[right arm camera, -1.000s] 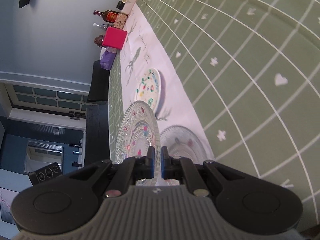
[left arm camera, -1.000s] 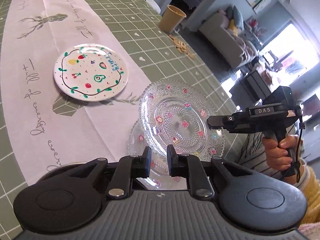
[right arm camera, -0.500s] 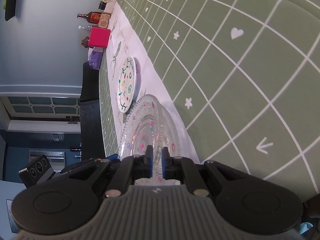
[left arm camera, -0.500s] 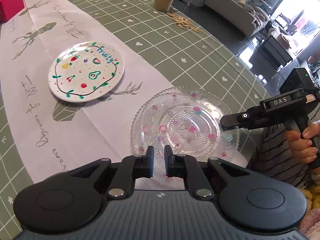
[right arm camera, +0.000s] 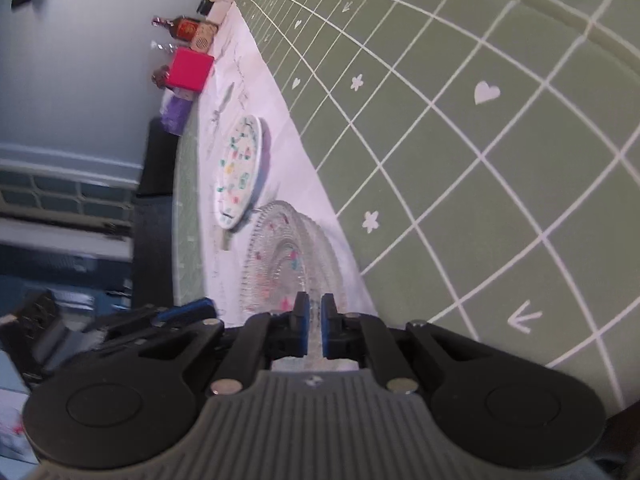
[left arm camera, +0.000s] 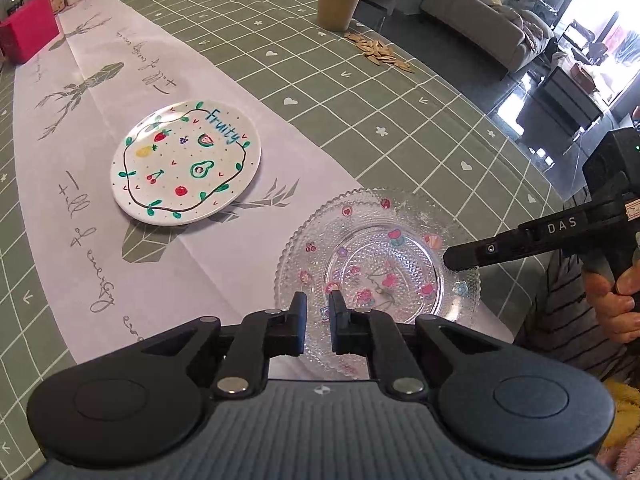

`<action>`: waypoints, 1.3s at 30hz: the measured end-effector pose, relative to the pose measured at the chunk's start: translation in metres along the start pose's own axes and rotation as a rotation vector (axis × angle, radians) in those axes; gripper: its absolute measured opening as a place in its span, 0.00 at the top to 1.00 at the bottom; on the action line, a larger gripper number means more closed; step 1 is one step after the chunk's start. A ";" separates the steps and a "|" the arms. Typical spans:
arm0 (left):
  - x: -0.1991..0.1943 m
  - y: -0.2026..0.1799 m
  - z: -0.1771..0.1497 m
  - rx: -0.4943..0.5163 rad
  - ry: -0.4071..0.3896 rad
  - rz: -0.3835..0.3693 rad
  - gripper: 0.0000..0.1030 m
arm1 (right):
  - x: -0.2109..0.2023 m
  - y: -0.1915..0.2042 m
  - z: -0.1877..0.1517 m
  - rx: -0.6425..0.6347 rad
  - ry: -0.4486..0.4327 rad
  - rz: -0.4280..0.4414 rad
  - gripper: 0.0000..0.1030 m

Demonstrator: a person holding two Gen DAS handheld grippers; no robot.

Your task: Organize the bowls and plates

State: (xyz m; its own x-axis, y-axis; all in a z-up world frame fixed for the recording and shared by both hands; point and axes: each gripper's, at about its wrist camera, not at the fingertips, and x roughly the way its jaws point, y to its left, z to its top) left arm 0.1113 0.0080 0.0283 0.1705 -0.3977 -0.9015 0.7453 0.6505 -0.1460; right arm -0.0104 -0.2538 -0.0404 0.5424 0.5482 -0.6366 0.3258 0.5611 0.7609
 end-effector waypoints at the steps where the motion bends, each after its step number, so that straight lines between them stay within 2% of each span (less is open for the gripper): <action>1: -0.001 -0.001 0.000 0.005 -0.003 0.000 0.89 | 0.001 0.006 0.000 -0.027 -0.001 -0.026 0.96; 12: -0.018 -0.001 -0.005 0.006 -0.050 0.037 0.85 | 0.009 0.049 -0.011 -0.217 -0.036 -0.232 0.88; 14: -0.018 0.000 -0.007 0.009 -0.049 0.055 0.85 | 0.010 0.055 -0.014 -0.245 -0.046 -0.251 0.82; 18: -0.020 -0.002 -0.013 0.029 -0.058 0.121 0.85 | 0.012 0.063 -0.018 -0.286 -0.081 -0.298 0.81; 24: -0.027 -0.003 -0.017 0.026 -0.080 0.160 0.81 | 0.016 0.073 -0.023 -0.343 -0.113 -0.356 0.81; 26: -0.031 -0.002 -0.015 0.016 -0.097 0.181 0.80 | 0.019 0.081 -0.028 -0.390 -0.138 -0.406 0.81; 28: -0.035 0.001 -0.012 -0.005 -0.108 0.181 0.80 | 0.023 0.088 -0.035 -0.456 -0.173 -0.489 0.74; 33: -0.039 0.007 -0.010 -0.039 -0.119 0.175 0.79 | 0.031 0.085 -0.038 -0.471 -0.178 -0.493 0.73; 39: -0.043 0.013 -0.013 -0.082 -0.156 0.197 0.65 | 0.034 0.078 -0.039 -0.460 -0.183 -0.486 0.72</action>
State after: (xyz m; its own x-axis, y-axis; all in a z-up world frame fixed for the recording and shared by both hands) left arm 0.1055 0.0422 0.0597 0.4093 -0.3490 -0.8430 0.6342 0.7731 -0.0122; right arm 0.0036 -0.1669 -0.0076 0.5531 0.0774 -0.8295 0.2251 0.9448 0.2382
